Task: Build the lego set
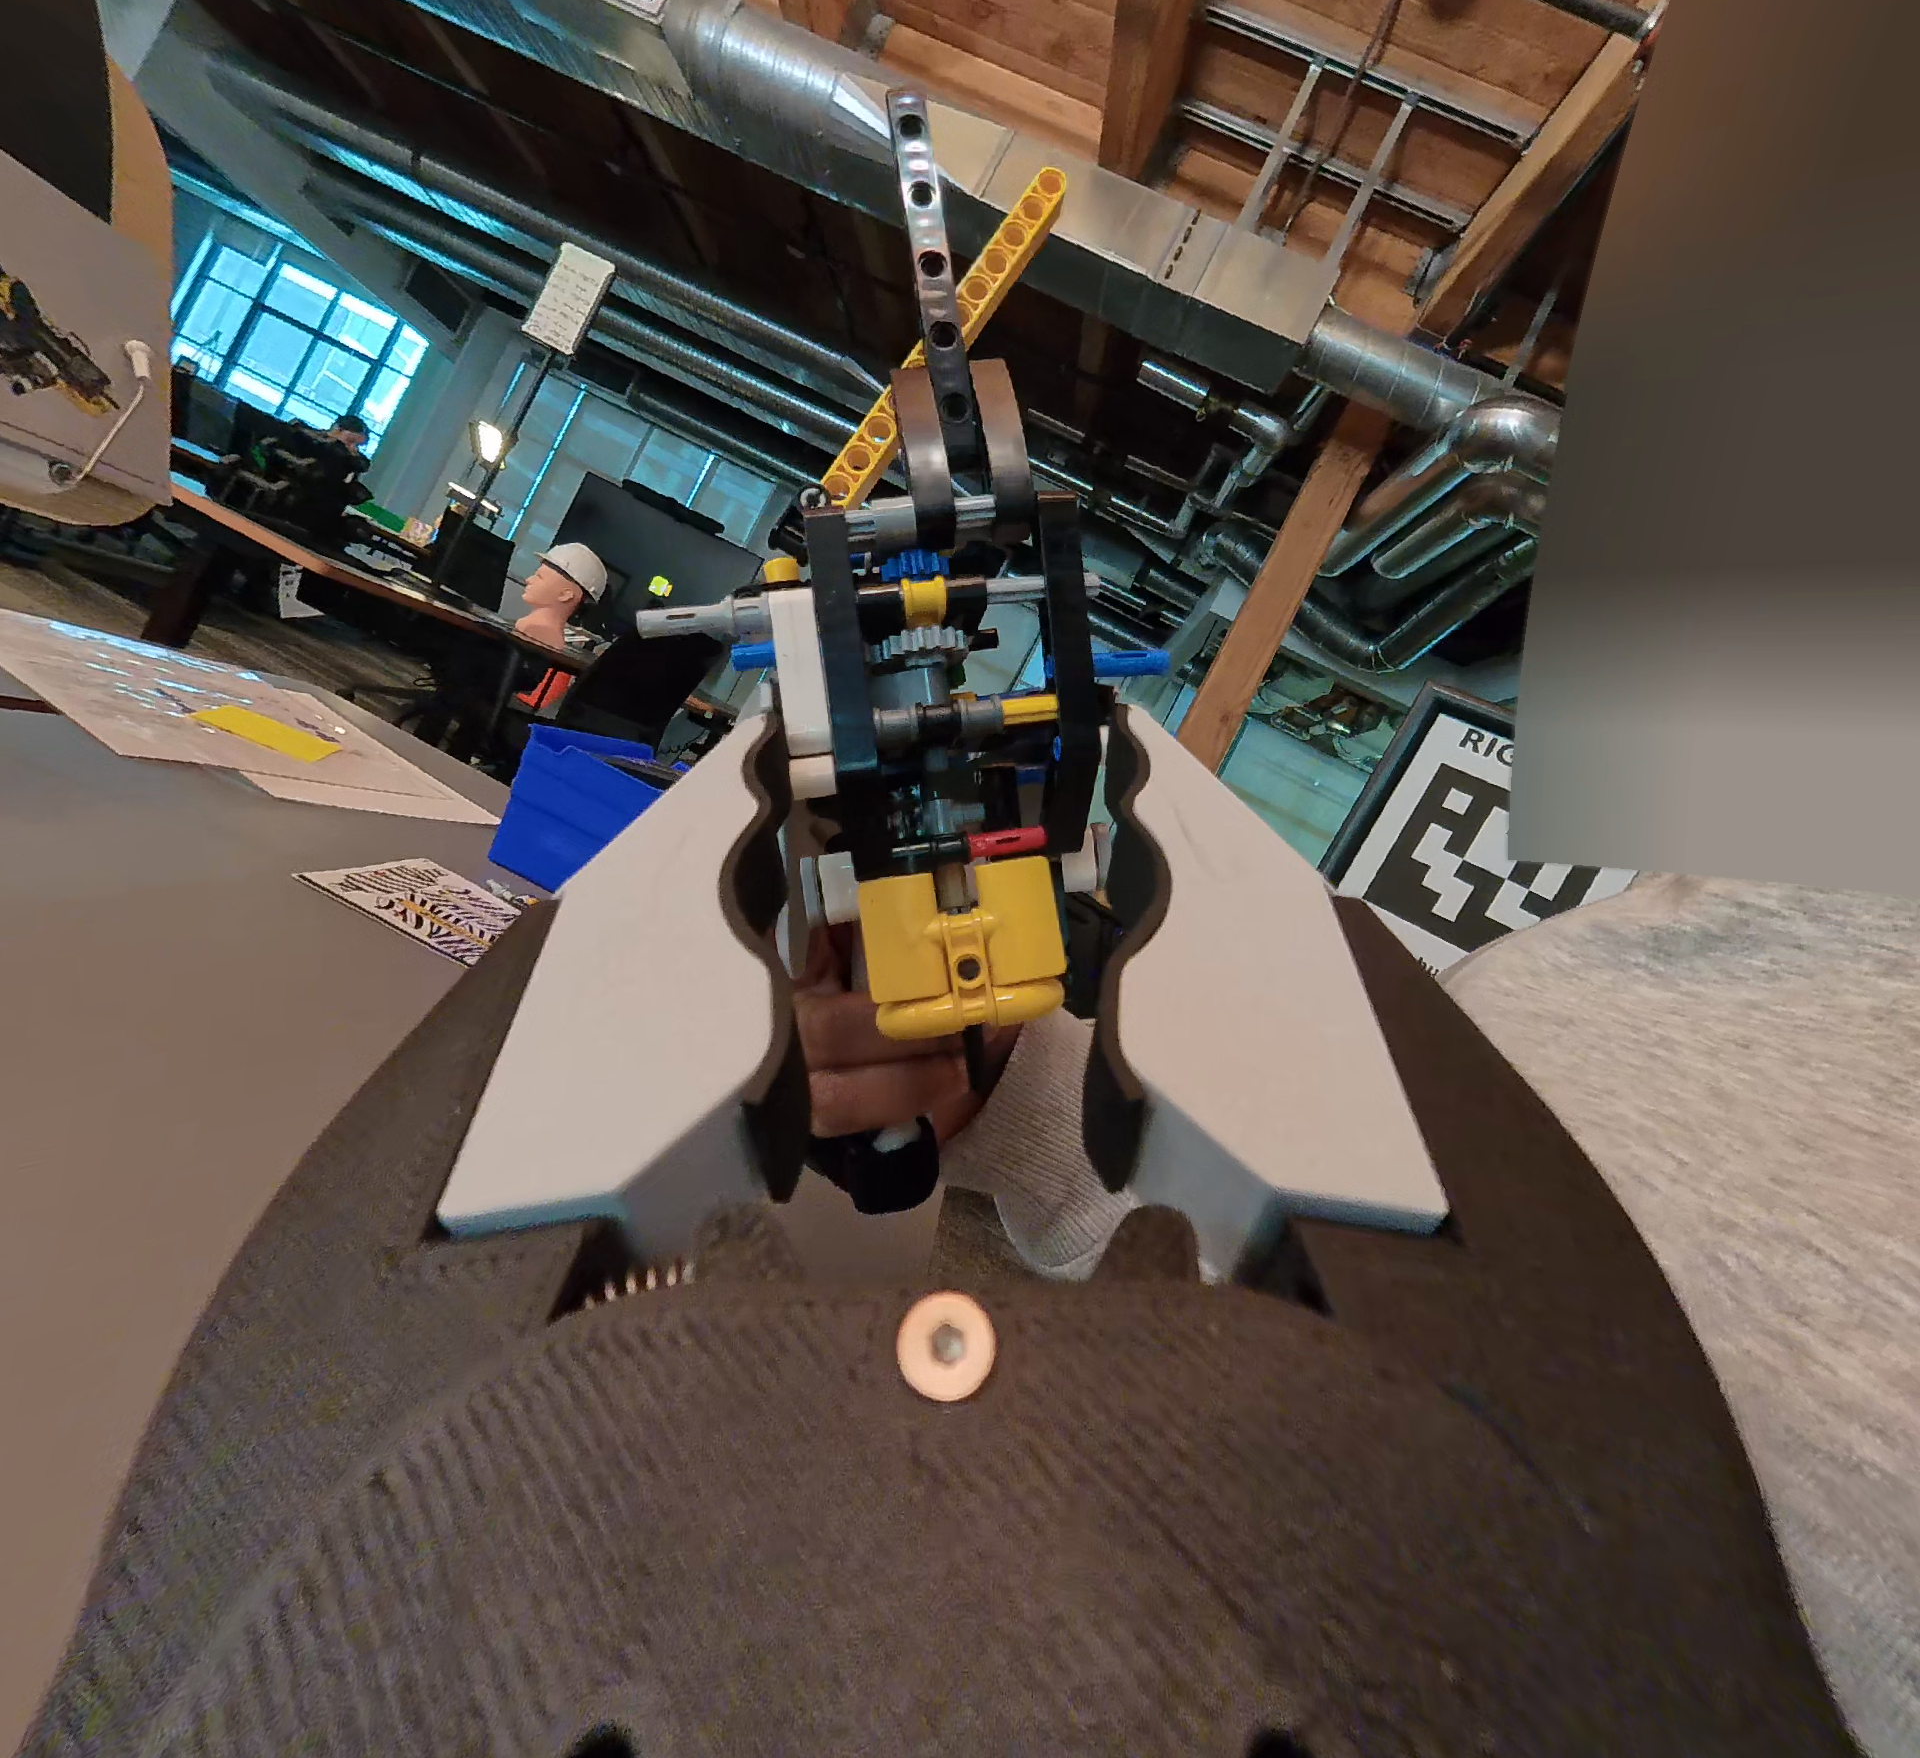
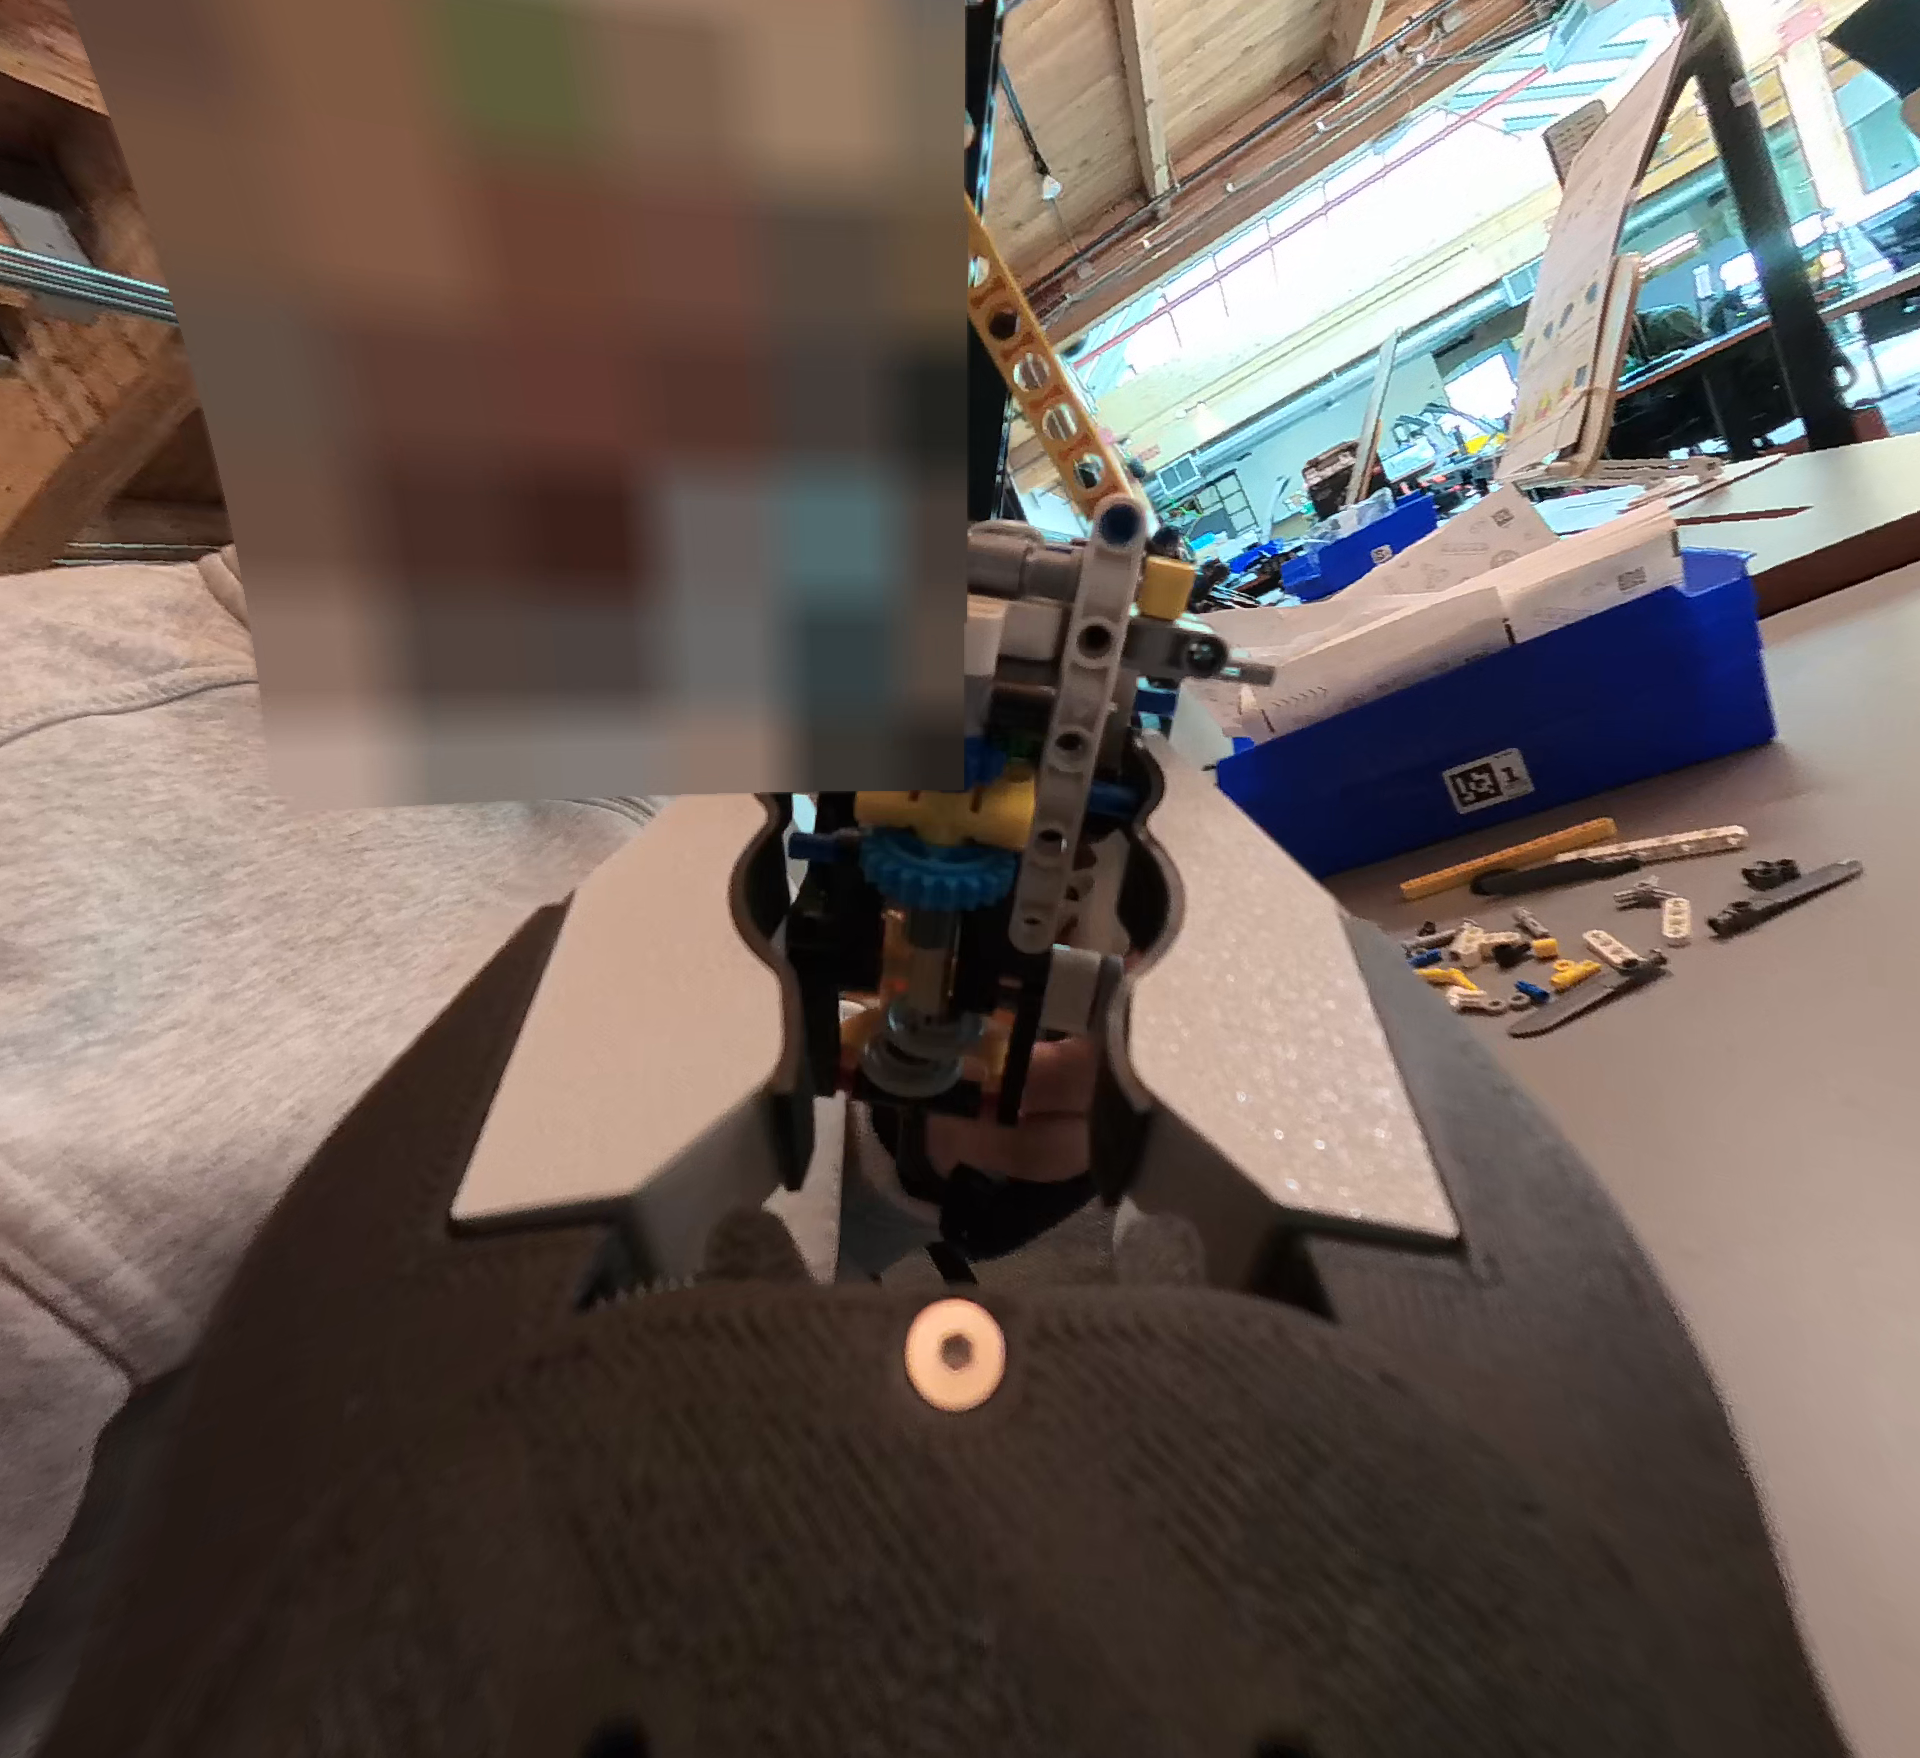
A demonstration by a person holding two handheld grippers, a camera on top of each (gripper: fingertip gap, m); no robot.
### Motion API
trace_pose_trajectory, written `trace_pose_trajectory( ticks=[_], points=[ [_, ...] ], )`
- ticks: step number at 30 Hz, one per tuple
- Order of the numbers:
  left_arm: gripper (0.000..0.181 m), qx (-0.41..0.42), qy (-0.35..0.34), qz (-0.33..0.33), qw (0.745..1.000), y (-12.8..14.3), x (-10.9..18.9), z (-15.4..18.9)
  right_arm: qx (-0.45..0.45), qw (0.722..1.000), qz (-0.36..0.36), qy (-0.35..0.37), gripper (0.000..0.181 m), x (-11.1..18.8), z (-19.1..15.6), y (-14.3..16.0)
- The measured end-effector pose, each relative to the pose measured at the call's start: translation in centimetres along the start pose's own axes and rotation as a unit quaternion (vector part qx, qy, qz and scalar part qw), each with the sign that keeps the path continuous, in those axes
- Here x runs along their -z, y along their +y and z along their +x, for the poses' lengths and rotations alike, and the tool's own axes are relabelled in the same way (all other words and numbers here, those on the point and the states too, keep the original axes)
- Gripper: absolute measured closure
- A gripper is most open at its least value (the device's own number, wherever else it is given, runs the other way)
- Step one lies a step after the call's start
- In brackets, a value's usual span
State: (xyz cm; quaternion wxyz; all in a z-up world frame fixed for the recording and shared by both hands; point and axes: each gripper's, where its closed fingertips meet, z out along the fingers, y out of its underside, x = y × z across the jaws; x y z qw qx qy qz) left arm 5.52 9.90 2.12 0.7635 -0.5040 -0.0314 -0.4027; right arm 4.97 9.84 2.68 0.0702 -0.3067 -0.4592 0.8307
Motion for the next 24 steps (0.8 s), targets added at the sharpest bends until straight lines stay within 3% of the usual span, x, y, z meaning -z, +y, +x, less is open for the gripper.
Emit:
trace_pose_trajectory(
  ticks=[24],
  points=[
    [0.123, -0.02, 0.002, -0.005, 1.0, 0.2, 0.1, 0.2, -0.03, 0.998, 0.004, -0.05, 0.119, 0.2, -1.1, 0.2]
  ],
)
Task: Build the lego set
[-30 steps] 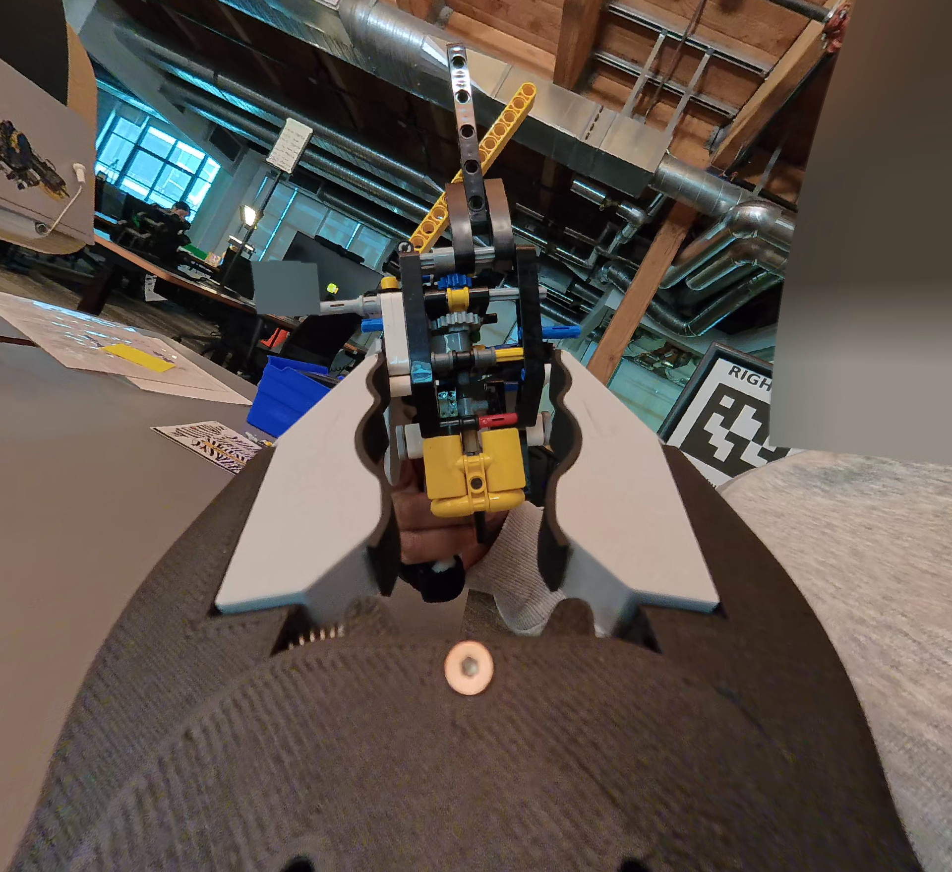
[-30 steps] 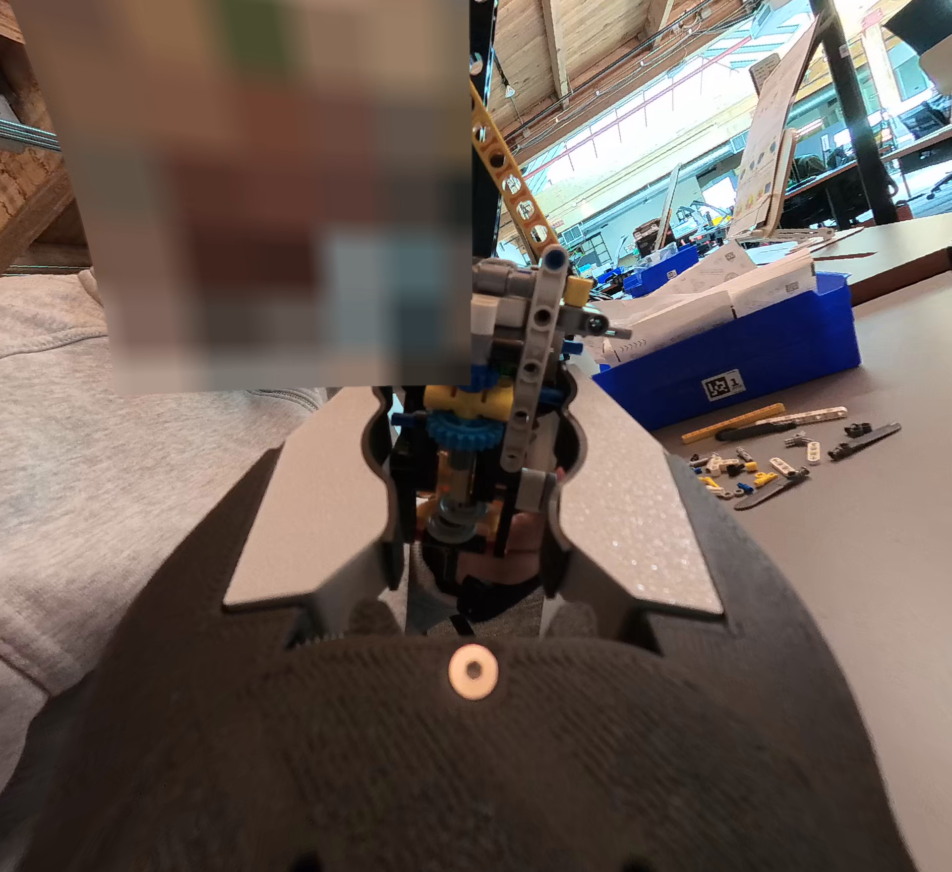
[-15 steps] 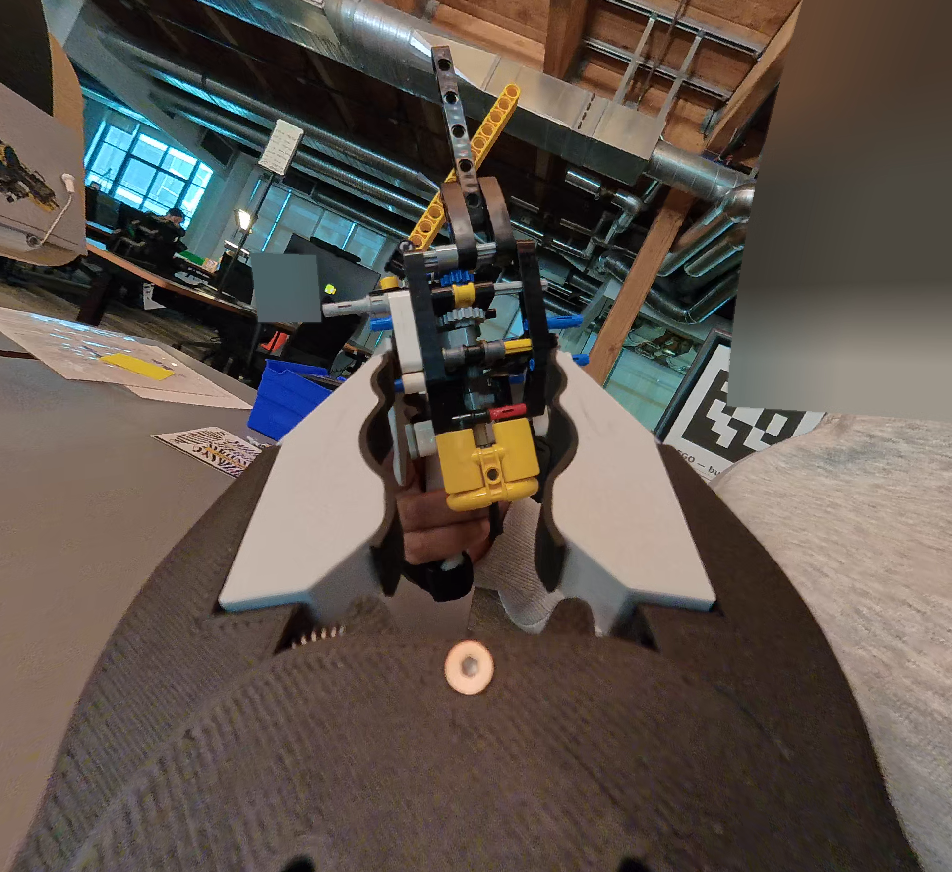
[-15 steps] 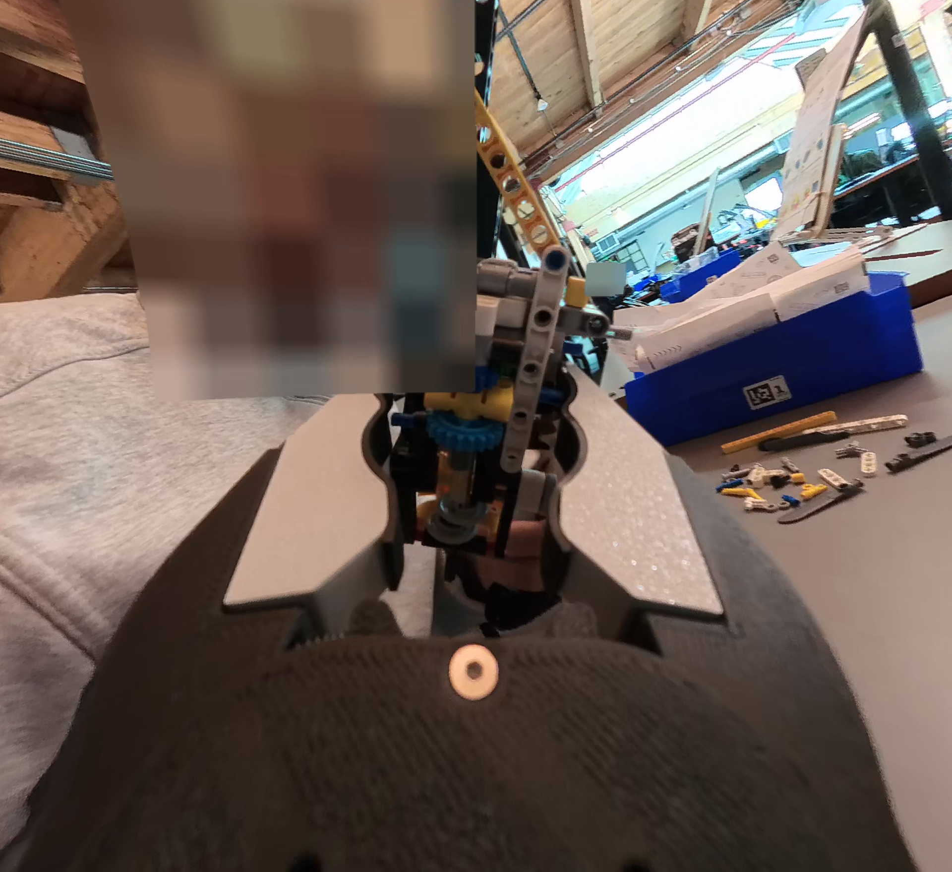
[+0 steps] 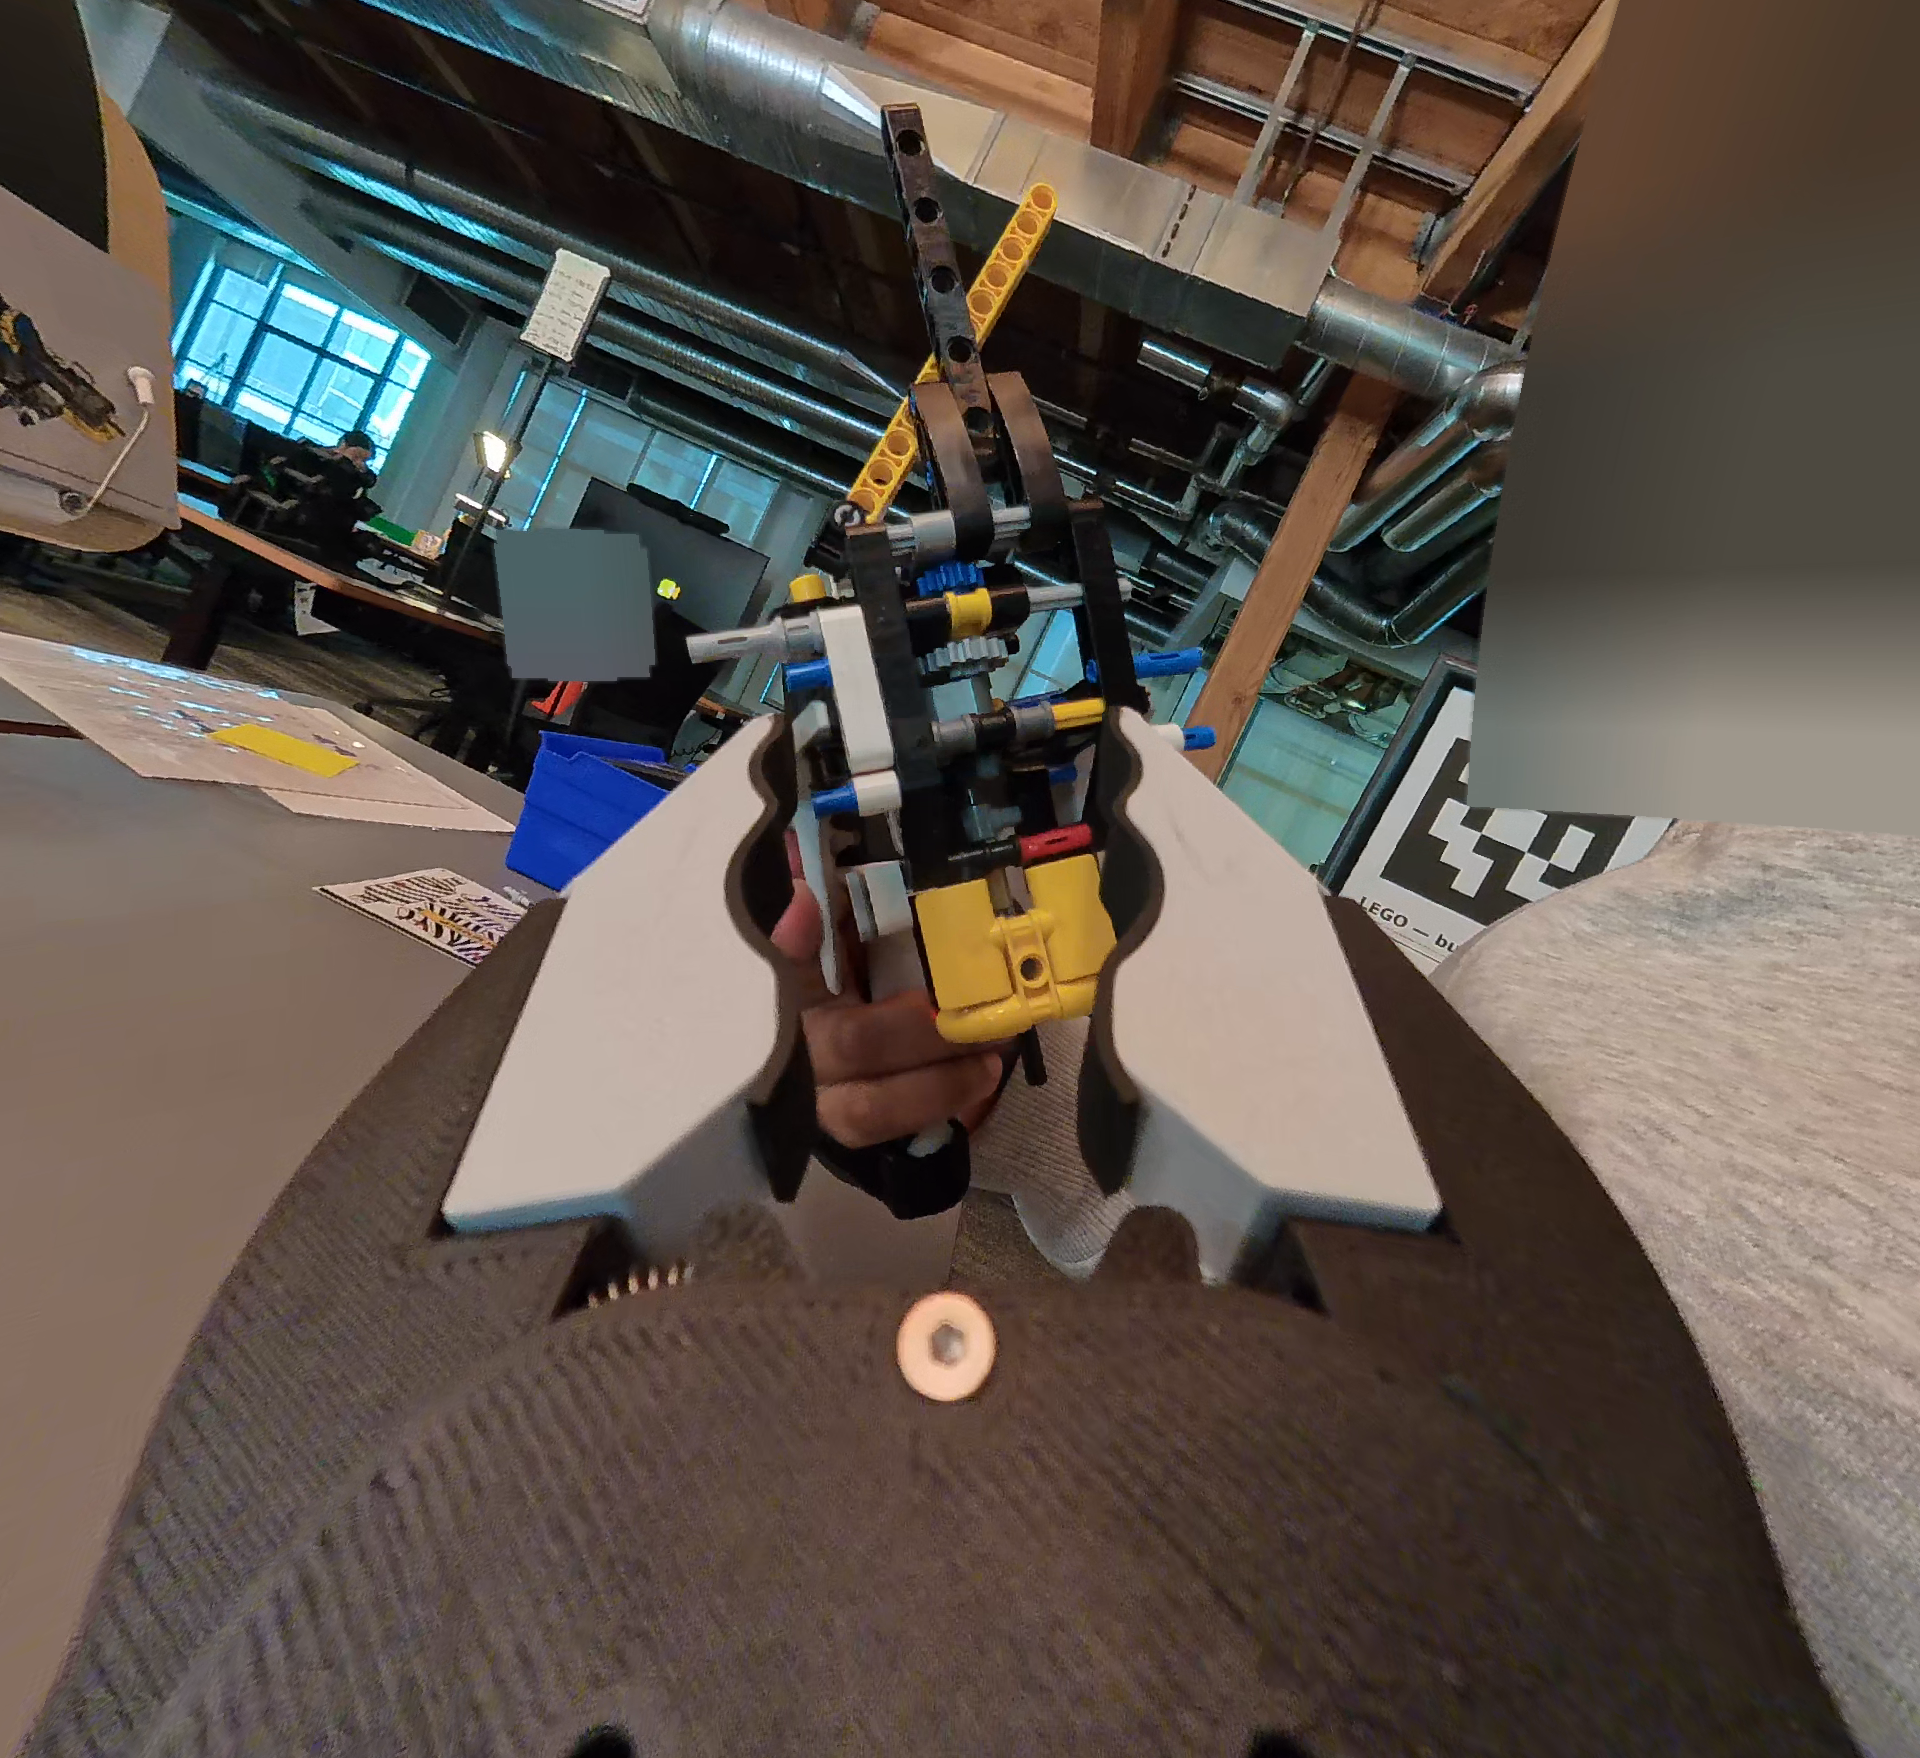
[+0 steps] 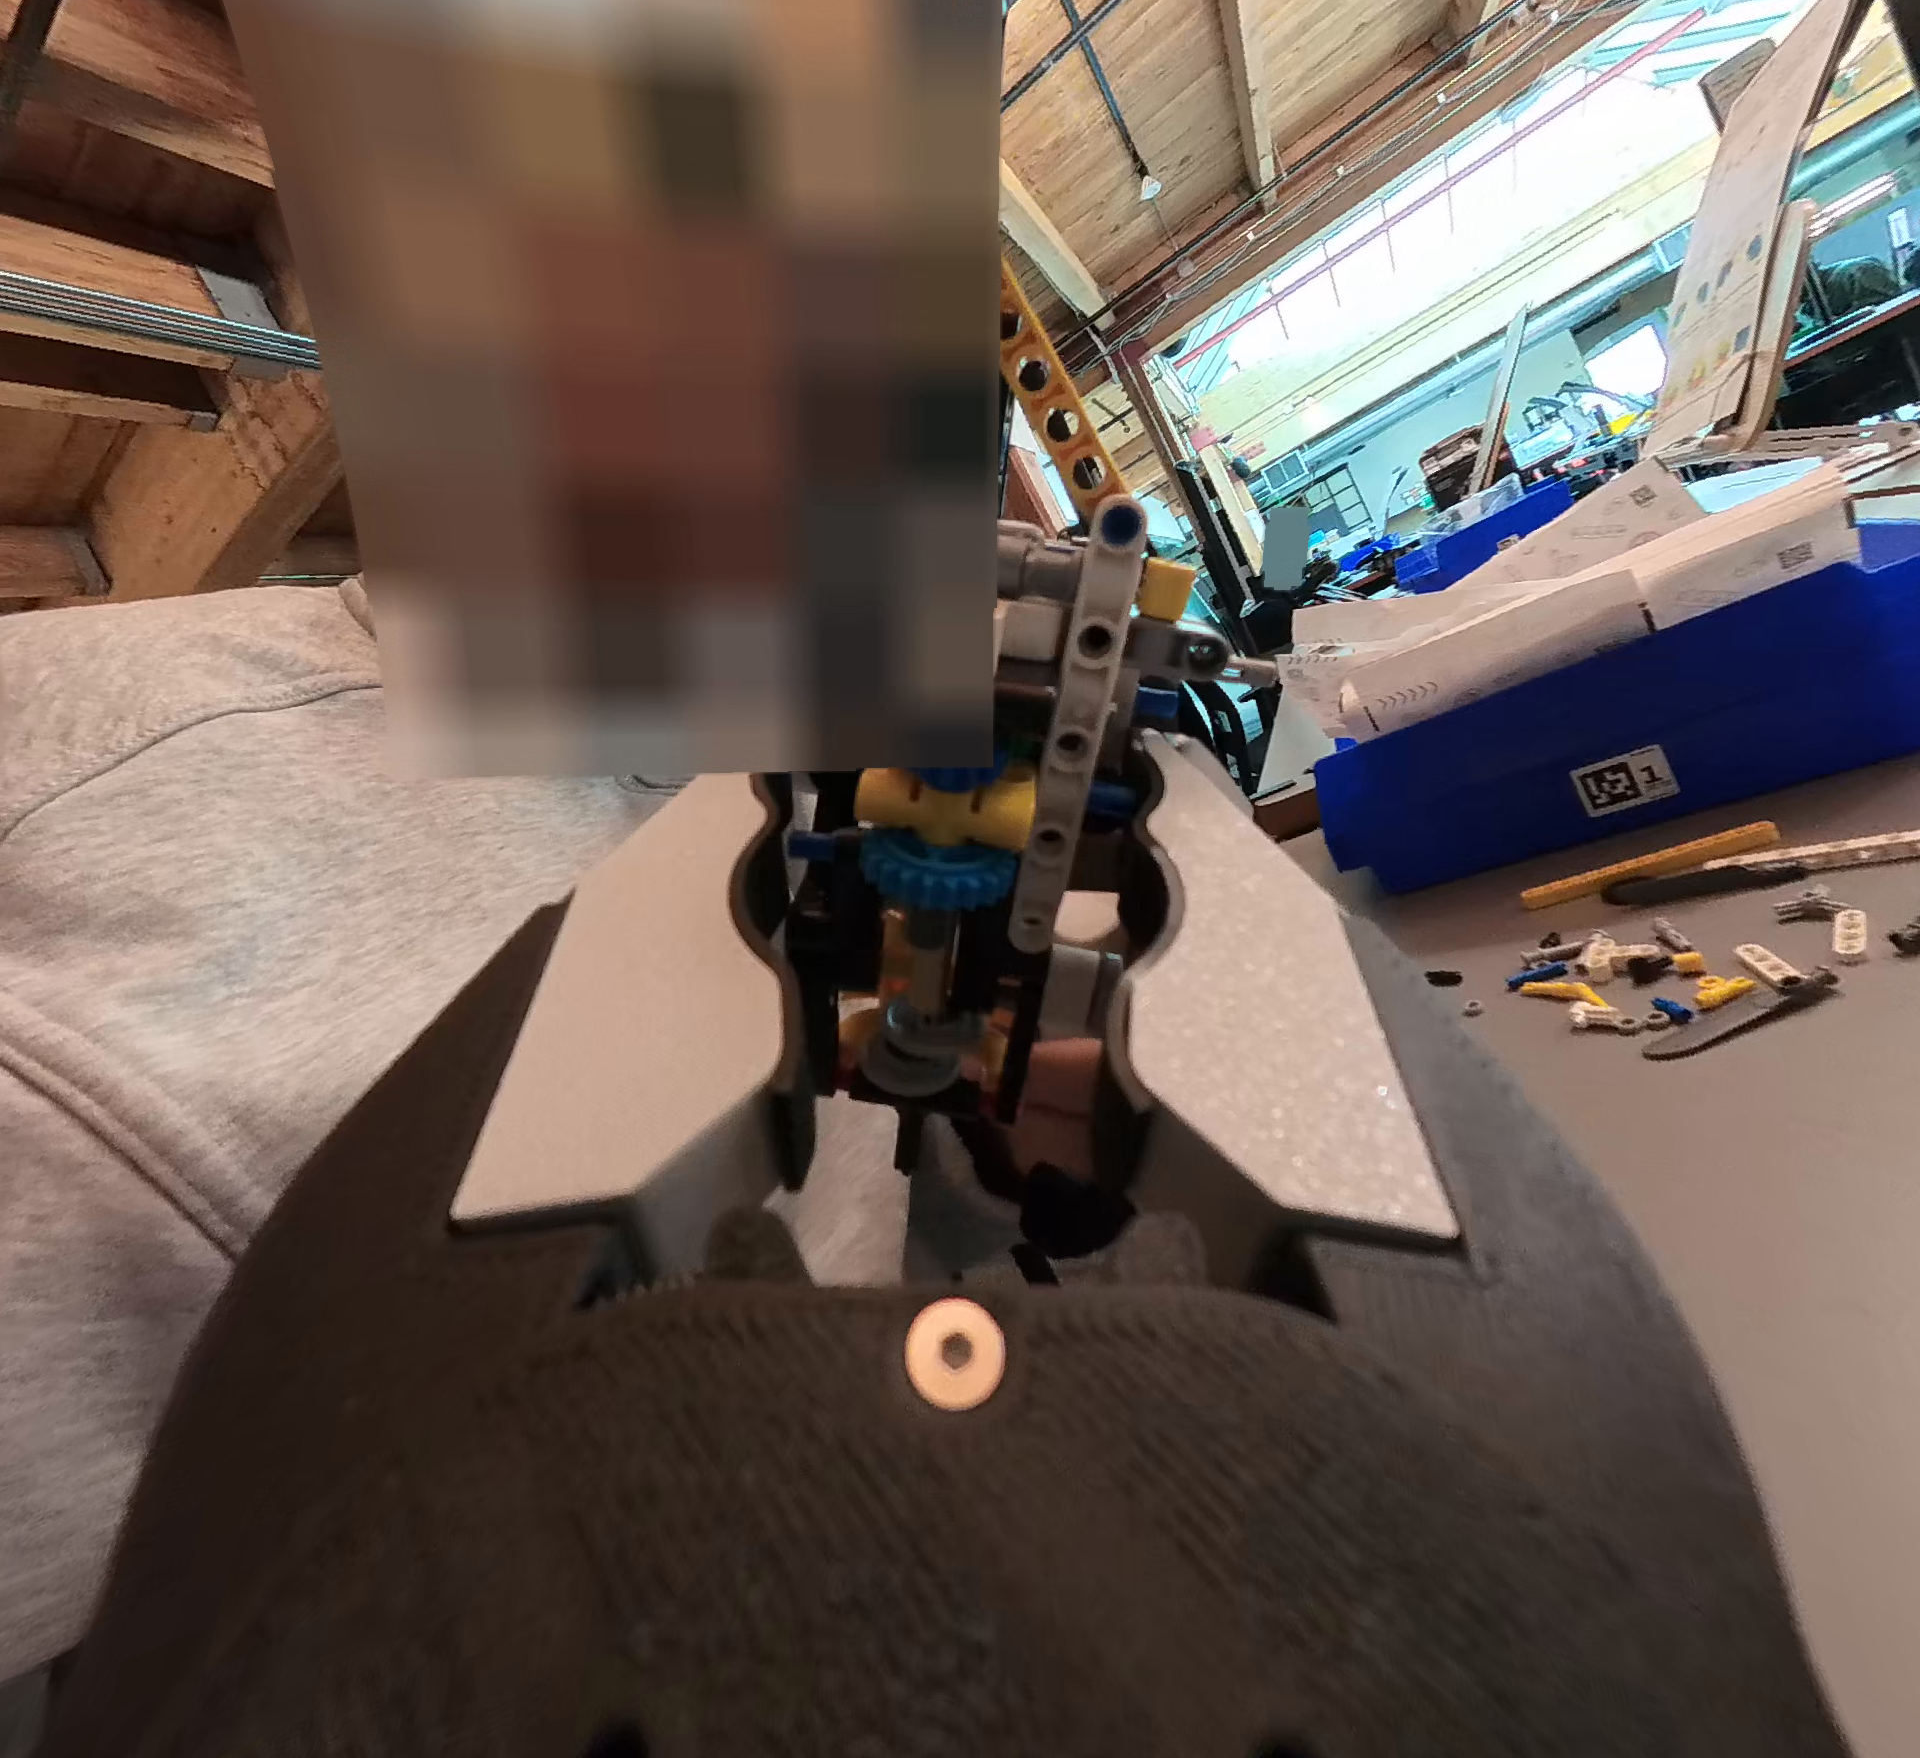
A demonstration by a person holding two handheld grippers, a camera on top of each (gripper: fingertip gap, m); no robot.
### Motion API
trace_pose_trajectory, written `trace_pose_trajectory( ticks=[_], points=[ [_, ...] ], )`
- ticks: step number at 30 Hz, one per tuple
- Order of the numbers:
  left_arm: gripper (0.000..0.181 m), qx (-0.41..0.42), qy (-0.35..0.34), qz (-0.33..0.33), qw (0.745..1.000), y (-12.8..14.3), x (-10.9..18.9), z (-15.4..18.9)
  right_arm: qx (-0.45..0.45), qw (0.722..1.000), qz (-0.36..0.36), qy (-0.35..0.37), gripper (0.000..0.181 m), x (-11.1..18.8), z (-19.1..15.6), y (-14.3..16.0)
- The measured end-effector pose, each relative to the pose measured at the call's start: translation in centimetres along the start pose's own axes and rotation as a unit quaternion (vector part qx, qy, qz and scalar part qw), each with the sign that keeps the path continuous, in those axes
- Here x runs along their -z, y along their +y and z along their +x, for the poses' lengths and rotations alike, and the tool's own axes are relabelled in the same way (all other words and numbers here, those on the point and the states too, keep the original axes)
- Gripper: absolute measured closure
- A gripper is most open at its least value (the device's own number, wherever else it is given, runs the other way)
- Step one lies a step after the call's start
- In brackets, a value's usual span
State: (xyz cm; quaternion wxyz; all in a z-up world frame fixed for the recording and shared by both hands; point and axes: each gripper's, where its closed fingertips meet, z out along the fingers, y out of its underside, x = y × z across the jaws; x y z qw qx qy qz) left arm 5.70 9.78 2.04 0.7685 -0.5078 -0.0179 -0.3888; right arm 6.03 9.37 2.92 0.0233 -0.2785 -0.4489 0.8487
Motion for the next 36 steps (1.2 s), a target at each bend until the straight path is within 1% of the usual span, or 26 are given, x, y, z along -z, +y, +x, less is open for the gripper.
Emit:
trace_pose_trajectory(
  ticks=[13, 17, 21, 25, 30, 33, 36],
  points=[
    [0.123, -0.017, -0.002, 0.021, 1.0, -0.8, 0.3, 0.3, -0.005, 1.0, -0.015, -0.011, 0.119, 0.2, -0.3, 0.6],
    [0.124, -0.02, 0.001, 0.022, 1.0, -0.9, 0.3, 0.4, 0.001, 0.999, -0.041, -0.01, 0.119, 0.3, -0.4, 1.2],
    [0.124, -0.012, 0.017, 0.023, 1.0, -1.0, 0.3, 0.9, 0.015, 0.995, -0.098, 0.001, 0.119, 0.3, -0.8, 2.2],
    [0.122, -0.015, 0.03, 0.018, 0.999, -0.9, 0.1, 1.5, 0.046, 0.988, -0.143, 0.018, 0.119, 0.1, -0.9, 2.9],
    [0.126, -0.036, 0.037, 0.019, 0.999, -1.0, 0.0, 2.2, 0.111, 0.981, -0.156, 0.035, 0.119, 0.0, -1.1, 2.6],
    [0.133, -0.036, 0.062, 0.022, 0.997, -1.0, 0.2, 3.0, 0.139, 0.973, -0.181, 0.043, 0.119, 0.1, -1.3, 2.9],
    [0.132, -0.03, 0.081, 0.024, 0.996, -1.1, 0.2, 3.5, 0.162, 0.963, -0.212, 0.048, 0.118, 0.2, -1.6, 3.0]
  ],
)
